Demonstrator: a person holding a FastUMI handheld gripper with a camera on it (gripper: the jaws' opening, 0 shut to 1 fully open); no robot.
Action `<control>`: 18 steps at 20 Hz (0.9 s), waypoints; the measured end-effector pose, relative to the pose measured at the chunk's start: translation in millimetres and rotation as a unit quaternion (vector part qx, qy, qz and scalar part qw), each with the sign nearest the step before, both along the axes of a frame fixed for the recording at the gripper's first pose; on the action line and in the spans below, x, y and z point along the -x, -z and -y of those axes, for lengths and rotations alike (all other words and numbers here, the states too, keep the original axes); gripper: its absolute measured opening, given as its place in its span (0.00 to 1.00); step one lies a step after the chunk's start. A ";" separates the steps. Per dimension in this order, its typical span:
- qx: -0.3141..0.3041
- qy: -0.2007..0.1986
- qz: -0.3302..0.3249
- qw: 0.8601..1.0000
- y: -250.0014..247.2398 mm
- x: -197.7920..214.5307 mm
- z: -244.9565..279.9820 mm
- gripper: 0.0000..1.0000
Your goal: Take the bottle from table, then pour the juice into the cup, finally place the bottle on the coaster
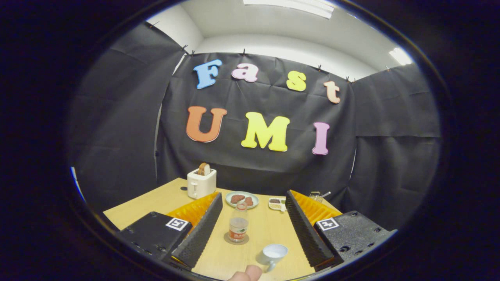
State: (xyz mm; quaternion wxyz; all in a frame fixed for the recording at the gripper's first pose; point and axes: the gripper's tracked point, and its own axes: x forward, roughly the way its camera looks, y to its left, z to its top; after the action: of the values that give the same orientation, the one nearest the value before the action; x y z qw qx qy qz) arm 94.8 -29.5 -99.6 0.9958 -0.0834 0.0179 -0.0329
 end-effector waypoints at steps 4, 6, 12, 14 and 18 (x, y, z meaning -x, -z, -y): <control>-0.009 -0.003 0.004 1.000 -17.3 21.7 -9.2 1.00; -0.010 0.000 0.010 1.000 -25.1 29.7 -10.0 1.00; -0.042 0.000 0.024 0.999 -43.0 48.0 -9.2 1.00; -0.066 -0.009 0.023 0.997 -44.9 51.0 -11.4 1.00; -0.093 -0.012 0.026 0.995 -48.0 57.5 -6.2 1.00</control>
State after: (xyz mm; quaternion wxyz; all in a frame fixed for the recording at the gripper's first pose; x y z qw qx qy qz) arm 37.3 -23.3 -51.6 0.9997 0.0103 -0.0056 -0.0208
